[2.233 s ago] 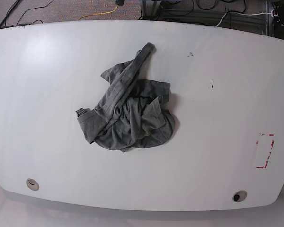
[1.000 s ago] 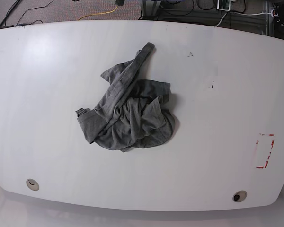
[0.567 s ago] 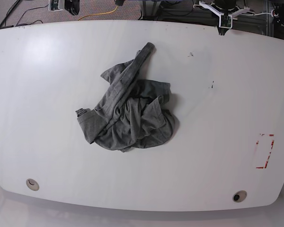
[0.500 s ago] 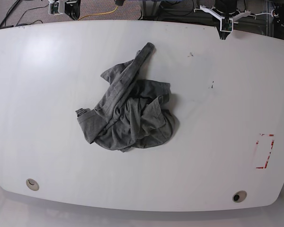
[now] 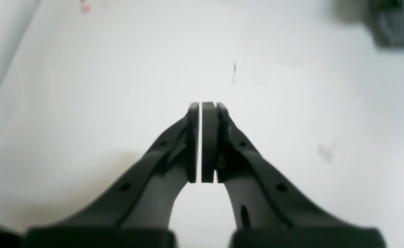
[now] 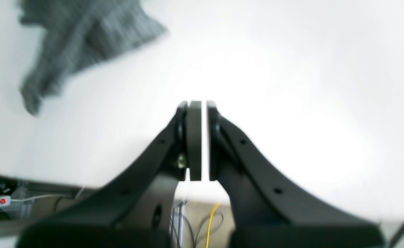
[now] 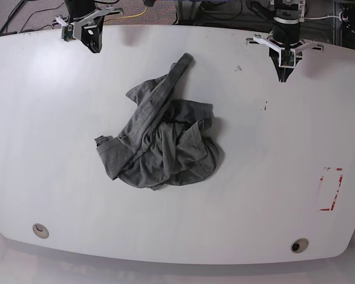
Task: Layout the t-shirt on the table in an organized manner, then fold the t-shirt properly
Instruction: 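Move both grippers over the grey t-shirt, opening them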
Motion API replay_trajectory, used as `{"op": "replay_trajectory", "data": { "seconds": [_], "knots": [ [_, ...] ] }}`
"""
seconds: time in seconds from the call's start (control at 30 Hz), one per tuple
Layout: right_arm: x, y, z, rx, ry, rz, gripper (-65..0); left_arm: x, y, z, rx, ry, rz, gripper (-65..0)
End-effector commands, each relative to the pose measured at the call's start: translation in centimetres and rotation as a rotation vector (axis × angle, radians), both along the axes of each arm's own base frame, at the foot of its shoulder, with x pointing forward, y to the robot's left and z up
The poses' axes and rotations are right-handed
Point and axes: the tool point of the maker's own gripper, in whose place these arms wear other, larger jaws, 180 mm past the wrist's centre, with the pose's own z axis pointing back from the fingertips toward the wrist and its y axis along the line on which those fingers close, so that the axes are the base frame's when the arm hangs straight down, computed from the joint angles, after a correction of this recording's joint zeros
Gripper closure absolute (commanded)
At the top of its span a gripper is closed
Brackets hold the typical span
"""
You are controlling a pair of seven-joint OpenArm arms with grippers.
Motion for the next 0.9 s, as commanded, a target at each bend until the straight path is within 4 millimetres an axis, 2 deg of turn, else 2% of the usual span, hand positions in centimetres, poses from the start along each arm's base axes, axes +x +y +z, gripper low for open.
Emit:
{"op": "replay_trajectory", "data": {
  "seconds": [0.0,0.13,0.2,0.3,0.57,0.67,0.73,0.87],
  "knots": [
    [1.3,0.1,1.0,0.005,-0.049,0.007,-8.2,1.1,0.1,1.3,0.007,-0.058,0.000,-0.8],
    [3.3,0.4,1.1,0.025,-0.063,0.008,-22.4,2.1,0.1,1.9,0.007,-0.089,0.000,-6.9],
    [4.0,0.6,1.3,0.069,-0.070,-0.007,-26.5,2.7,0.1,2.3,0.006,-0.107,0.000,-10.4],
    [5.0,0.9,1.6,0.134,-0.076,-0.018,-27.1,3.6,0.1,2.8,0.005,-0.135,0.001,-14.3],
    [7.1,1.9,2.3,0.291,-0.048,0.005,-27.6,4.3,-0.1,3.3,0.001,-0.158,0.001,-25.4],
    [7.5,2.8,2.3,0.368,-0.018,0.019,-28.4,4.8,-0.7,3.6,-0.010,-0.172,-0.011,-33.1],
    [7.8,3.6,2.5,0.423,0.008,0.038,-32.0,4.9,-0.8,3.6,-0.012,-0.172,-0.014,-40.1],
    [7.9,4.9,2.5,0.493,0.059,0.081,-38.2,4.9,-0.8,3.6,-0.012,-0.173,-0.014,-49.4]
  ]
}}
